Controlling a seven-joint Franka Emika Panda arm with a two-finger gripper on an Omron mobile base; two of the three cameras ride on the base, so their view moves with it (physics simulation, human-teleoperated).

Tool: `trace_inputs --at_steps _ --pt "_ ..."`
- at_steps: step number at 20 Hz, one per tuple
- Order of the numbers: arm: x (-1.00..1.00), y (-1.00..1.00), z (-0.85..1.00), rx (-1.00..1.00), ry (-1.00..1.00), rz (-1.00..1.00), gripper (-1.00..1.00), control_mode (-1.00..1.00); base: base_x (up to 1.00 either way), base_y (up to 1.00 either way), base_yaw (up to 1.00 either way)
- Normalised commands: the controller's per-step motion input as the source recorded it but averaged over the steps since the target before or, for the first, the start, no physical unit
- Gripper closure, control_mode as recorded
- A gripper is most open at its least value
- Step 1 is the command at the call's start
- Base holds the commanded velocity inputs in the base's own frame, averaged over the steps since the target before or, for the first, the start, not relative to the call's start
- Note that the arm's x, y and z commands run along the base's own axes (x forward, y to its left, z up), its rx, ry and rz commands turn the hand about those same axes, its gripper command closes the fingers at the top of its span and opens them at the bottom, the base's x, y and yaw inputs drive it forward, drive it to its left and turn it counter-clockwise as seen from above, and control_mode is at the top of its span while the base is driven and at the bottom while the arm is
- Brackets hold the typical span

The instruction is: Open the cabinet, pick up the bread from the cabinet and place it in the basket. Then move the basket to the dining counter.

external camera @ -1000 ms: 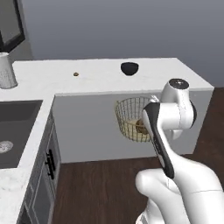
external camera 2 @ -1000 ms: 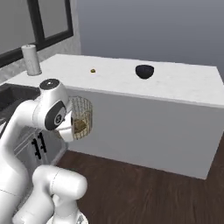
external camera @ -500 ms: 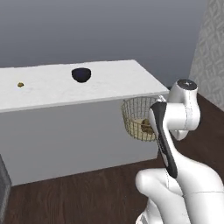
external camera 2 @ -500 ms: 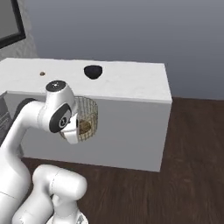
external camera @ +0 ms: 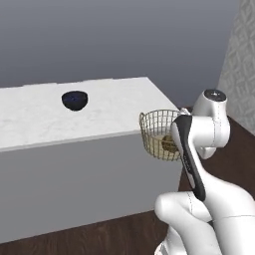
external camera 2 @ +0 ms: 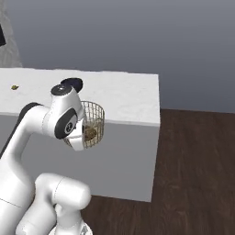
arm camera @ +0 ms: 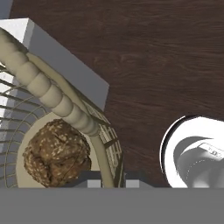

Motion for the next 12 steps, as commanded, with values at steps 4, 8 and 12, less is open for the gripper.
trace_inputs --at_steps 4,8,12 --pt "0.00 0.00 0.00 0.00 0.00 0.00 1.00 1.00 0.96 -0.09 0.04" --pt "0.00 0.00 0.00 0.00 0.00 0.00 1.00 1.00 0.98 -0.19 0.04" --pt "0.00 0.00 0.00 0.00 0.00 0.00 1.00 1.00 0.81 -0.42 0.08"
